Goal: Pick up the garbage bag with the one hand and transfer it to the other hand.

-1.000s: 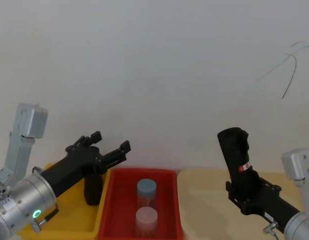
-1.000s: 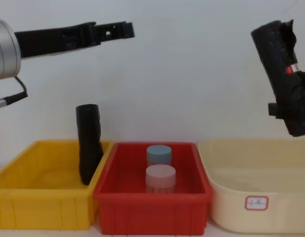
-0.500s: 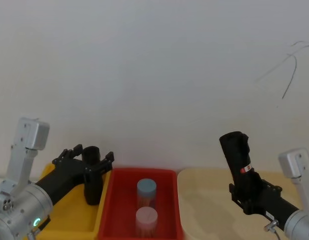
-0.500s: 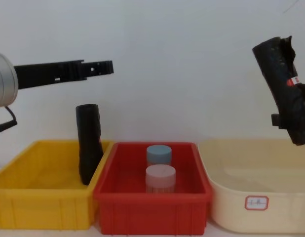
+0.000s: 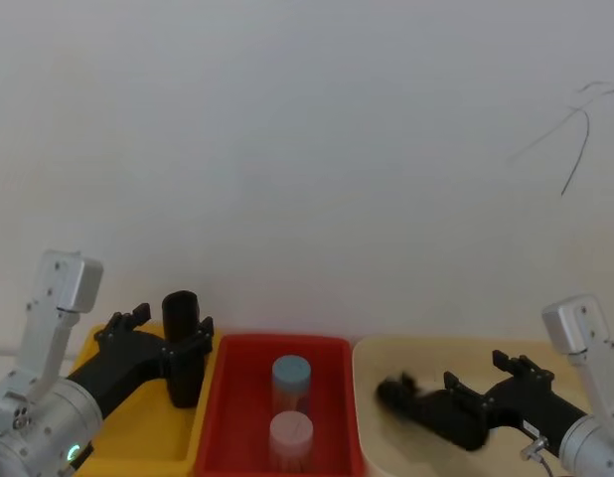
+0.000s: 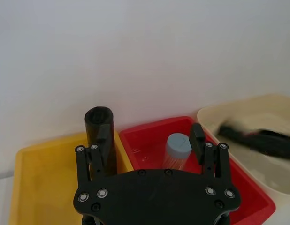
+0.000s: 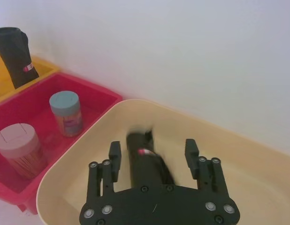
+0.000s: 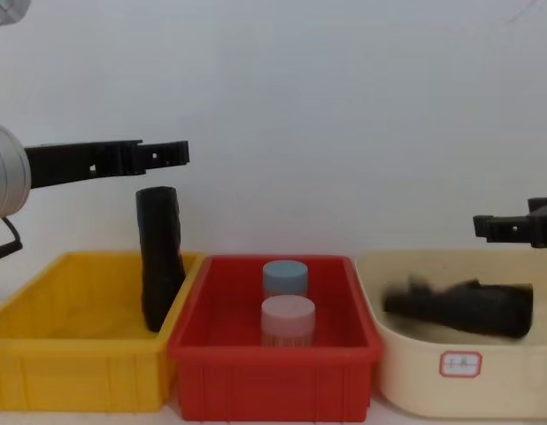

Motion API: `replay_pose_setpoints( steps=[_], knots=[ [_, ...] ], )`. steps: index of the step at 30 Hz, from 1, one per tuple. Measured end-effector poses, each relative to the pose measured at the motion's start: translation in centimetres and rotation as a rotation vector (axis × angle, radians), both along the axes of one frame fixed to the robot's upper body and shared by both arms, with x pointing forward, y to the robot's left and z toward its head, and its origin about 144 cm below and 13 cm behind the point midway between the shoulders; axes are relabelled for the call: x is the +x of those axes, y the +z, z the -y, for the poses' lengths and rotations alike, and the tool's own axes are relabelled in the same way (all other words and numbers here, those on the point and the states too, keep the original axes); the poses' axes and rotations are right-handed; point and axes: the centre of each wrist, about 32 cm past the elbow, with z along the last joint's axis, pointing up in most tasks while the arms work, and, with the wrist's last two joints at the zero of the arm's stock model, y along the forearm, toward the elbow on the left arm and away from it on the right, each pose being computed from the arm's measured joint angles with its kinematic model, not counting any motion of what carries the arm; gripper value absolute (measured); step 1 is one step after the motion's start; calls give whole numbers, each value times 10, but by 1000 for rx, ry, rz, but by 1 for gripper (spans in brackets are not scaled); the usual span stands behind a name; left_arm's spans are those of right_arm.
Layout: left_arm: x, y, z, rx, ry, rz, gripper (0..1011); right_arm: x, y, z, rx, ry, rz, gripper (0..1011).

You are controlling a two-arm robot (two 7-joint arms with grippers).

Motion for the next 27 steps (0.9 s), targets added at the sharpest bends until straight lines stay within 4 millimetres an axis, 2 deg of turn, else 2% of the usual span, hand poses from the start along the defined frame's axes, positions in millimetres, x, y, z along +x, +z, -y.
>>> replay_pose_setpoints(
  steps=[8,19,27],
  knots=[
    [0,-2,0,11,14,-6,1002,2,-1,0,-6,3,-2,1002],
    [0,-3,0,18,24,-10,1002,2,-1,0,-9,5,-3,1004],
    [0,-4,1,21,27,-12,1002,0,0,-8,-32,52,-8,1004]
  ],
)
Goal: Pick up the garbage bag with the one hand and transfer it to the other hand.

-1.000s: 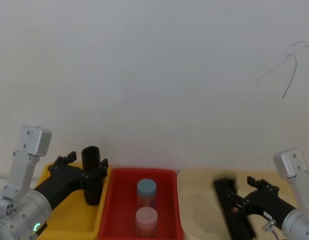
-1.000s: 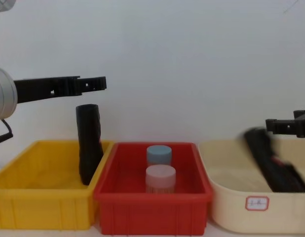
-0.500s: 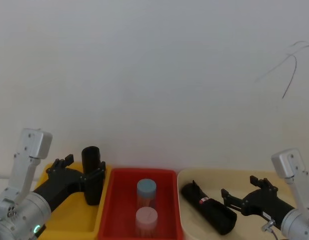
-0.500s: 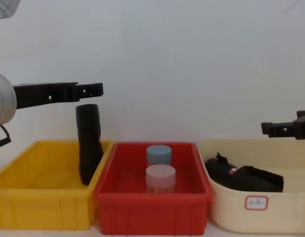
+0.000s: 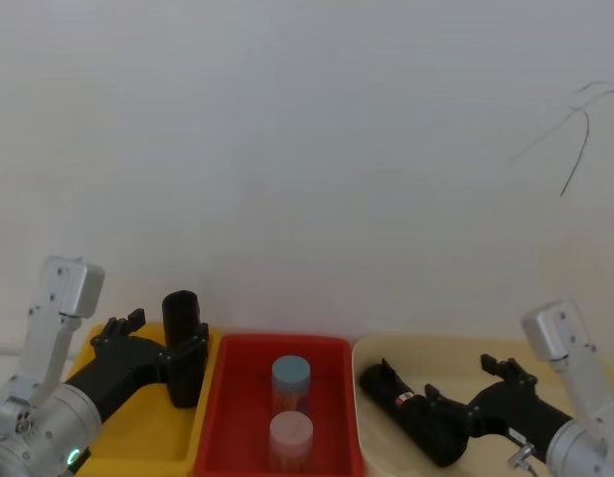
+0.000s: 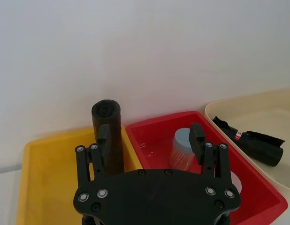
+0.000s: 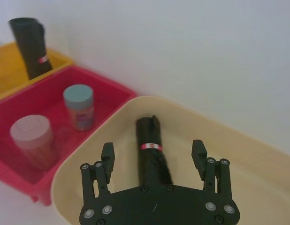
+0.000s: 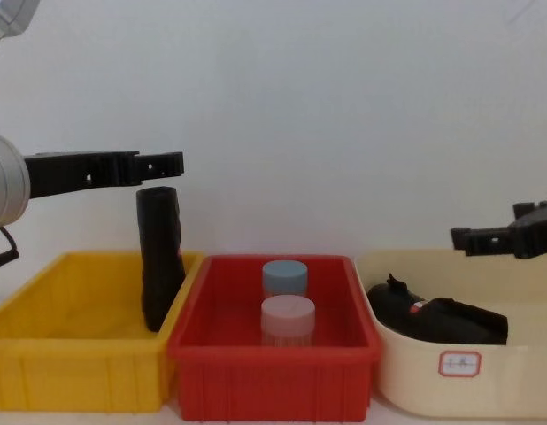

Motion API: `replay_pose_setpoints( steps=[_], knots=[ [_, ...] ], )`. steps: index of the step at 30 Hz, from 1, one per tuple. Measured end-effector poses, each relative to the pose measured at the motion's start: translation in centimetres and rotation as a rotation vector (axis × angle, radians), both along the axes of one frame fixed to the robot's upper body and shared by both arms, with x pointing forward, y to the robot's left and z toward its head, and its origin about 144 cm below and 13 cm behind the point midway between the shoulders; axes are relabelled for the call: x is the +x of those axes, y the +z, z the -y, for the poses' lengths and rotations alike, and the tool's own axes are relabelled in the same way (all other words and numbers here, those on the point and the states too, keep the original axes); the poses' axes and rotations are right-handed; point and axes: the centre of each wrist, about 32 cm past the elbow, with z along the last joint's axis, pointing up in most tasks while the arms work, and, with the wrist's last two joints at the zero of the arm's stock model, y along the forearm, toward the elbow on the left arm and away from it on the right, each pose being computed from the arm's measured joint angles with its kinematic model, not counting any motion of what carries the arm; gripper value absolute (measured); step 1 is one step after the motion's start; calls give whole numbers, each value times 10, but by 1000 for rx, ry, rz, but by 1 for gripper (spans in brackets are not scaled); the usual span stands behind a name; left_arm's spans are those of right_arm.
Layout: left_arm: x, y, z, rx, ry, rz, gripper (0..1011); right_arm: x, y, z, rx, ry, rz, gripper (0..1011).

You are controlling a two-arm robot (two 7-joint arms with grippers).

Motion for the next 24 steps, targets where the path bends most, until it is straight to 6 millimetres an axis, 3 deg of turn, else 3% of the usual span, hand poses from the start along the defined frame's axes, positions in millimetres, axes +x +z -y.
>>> replay_pose_setpoints(
  steps=[24],
  knots=[
    [0,0,0,2,3,-1,1002,5,9,-35,-102,112,-54,1004]
  ],
)
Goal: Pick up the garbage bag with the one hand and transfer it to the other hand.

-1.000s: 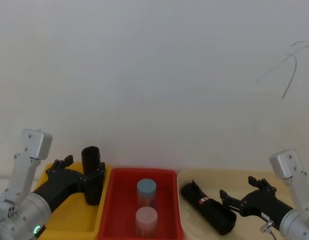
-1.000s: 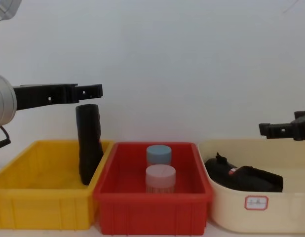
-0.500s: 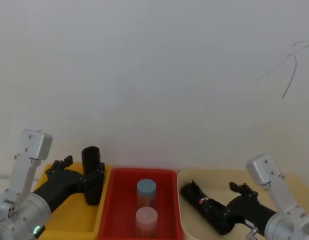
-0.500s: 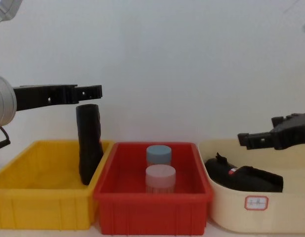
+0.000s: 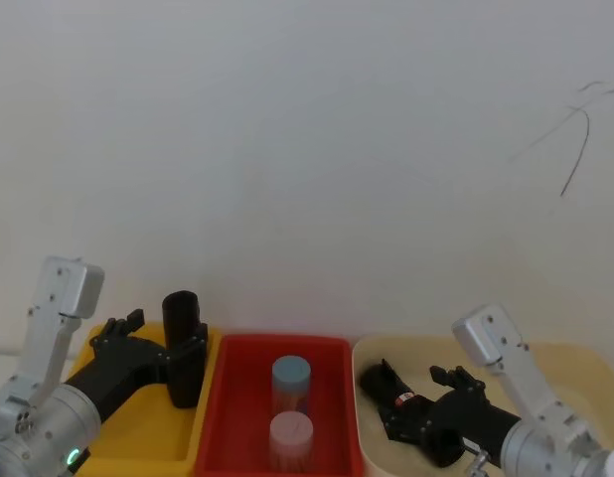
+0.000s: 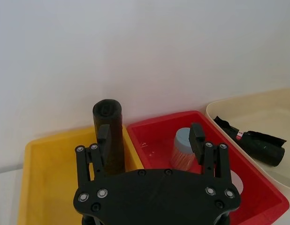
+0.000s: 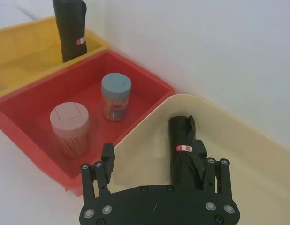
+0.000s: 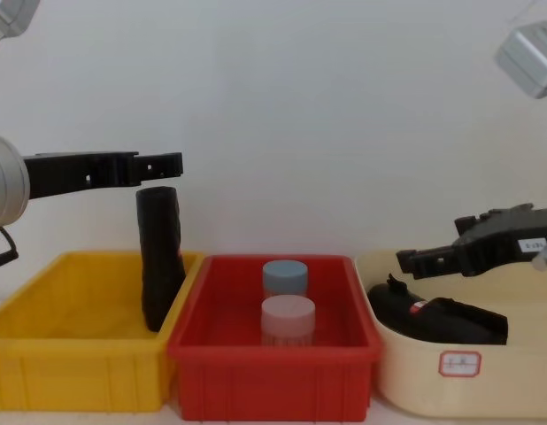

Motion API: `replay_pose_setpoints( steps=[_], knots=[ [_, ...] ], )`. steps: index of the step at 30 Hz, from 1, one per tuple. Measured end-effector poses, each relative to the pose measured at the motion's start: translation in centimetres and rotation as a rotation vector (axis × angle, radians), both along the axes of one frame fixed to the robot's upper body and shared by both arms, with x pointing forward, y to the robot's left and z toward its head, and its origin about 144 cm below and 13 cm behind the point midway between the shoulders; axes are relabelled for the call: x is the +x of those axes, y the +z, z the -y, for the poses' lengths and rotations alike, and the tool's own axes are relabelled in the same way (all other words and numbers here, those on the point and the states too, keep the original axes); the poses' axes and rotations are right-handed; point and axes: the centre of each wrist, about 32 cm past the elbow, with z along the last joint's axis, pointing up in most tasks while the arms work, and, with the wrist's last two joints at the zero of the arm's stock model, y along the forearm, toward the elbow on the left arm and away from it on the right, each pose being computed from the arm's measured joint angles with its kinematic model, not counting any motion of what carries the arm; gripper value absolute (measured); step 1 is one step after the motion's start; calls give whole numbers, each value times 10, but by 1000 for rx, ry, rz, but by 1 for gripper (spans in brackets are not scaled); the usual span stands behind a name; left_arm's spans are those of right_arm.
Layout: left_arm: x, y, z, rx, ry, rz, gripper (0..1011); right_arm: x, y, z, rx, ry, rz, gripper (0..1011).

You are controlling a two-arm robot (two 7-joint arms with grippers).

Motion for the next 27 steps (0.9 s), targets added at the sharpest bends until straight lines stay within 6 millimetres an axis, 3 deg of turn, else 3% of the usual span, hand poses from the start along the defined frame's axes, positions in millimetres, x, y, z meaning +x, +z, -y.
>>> replay_pose_setpoints(
  steps=[27],
  knots=[
    [0,0,0,0,0,0,1001,31,16,-31,-67,162,-94,1004]
  ],
)
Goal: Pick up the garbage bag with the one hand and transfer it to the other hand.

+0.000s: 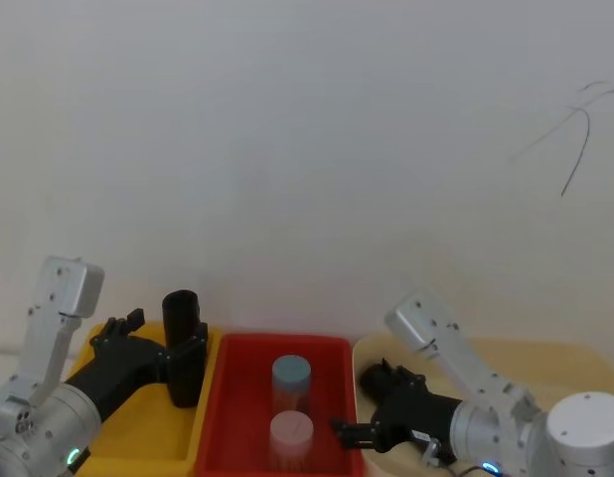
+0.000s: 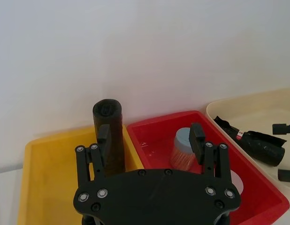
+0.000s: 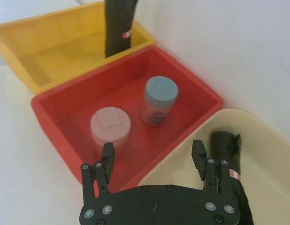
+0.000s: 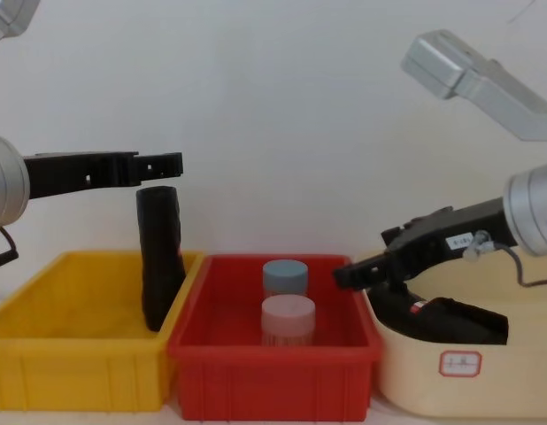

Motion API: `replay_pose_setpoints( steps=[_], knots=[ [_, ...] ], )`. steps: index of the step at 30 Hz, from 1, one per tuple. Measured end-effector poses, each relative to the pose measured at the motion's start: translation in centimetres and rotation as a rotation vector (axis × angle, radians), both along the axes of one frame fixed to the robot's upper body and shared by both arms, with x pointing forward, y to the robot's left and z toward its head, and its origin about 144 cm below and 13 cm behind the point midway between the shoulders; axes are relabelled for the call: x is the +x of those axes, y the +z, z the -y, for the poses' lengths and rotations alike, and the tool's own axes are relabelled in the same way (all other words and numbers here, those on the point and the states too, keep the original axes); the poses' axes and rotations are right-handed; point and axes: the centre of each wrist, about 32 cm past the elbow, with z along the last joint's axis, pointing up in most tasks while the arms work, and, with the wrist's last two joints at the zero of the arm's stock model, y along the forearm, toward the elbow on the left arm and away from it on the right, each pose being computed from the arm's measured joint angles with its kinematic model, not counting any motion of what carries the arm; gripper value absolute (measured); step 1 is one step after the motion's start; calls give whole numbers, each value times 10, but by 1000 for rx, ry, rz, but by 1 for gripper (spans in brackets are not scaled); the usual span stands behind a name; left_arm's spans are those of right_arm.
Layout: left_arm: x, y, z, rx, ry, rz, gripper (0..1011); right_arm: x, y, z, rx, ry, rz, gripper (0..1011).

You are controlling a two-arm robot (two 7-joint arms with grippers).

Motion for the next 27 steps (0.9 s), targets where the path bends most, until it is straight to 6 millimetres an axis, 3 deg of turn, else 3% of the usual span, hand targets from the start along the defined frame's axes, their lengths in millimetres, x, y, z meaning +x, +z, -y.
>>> replay_pose_setpoints(
  steps=[27],
  knots=[
    [0,0,0,0,0,0,1001,19,2,-35,-7,132,-56,1004]
  ],
)
